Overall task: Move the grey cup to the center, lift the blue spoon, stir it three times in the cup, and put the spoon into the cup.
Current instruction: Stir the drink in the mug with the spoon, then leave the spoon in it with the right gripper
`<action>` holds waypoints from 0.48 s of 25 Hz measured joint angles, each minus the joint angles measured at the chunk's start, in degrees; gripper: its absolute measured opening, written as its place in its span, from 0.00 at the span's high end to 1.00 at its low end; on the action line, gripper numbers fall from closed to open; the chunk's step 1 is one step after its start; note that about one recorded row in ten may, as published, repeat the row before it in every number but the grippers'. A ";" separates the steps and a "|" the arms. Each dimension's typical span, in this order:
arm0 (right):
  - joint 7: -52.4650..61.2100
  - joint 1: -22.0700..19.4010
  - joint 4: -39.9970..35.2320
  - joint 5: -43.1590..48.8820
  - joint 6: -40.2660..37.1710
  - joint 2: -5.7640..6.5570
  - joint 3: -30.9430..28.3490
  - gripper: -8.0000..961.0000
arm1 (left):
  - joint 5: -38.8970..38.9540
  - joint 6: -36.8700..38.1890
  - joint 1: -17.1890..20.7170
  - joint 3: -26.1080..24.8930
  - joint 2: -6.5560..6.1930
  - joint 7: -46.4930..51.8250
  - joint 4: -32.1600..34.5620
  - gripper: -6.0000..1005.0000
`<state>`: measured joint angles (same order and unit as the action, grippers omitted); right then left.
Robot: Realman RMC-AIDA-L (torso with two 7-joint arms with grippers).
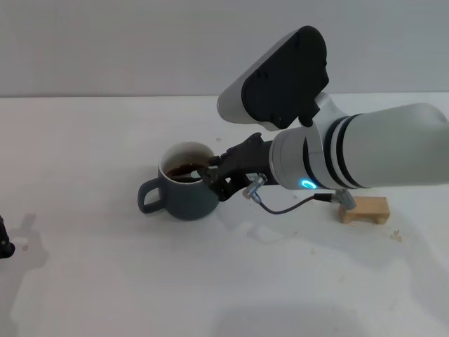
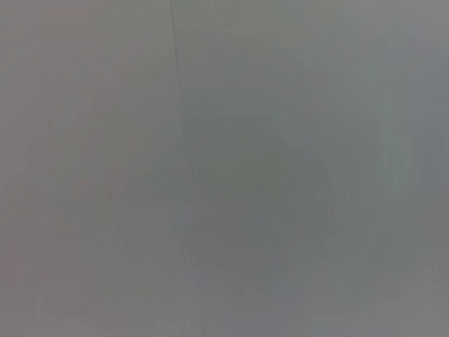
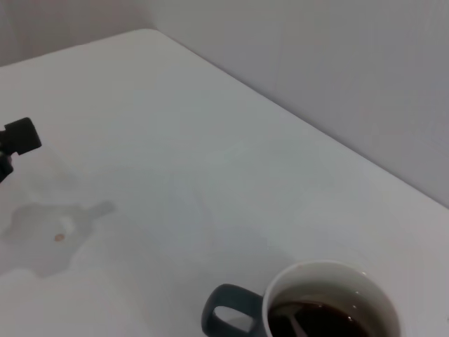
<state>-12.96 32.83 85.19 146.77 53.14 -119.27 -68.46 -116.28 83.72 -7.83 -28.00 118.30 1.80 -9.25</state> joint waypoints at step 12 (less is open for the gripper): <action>-0.47 1.25 -3.72 0.61 -2.37 0.34 -2.41 0.72 | 0.00 -0.13 -0.31 -0.04 0.00 -0.01 -0.03 1.00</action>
<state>-13.43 34.08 81.47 147.37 50.77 -118.93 -70.87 -116.28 83.59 -8.15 -28.04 118.30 1.79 -9.28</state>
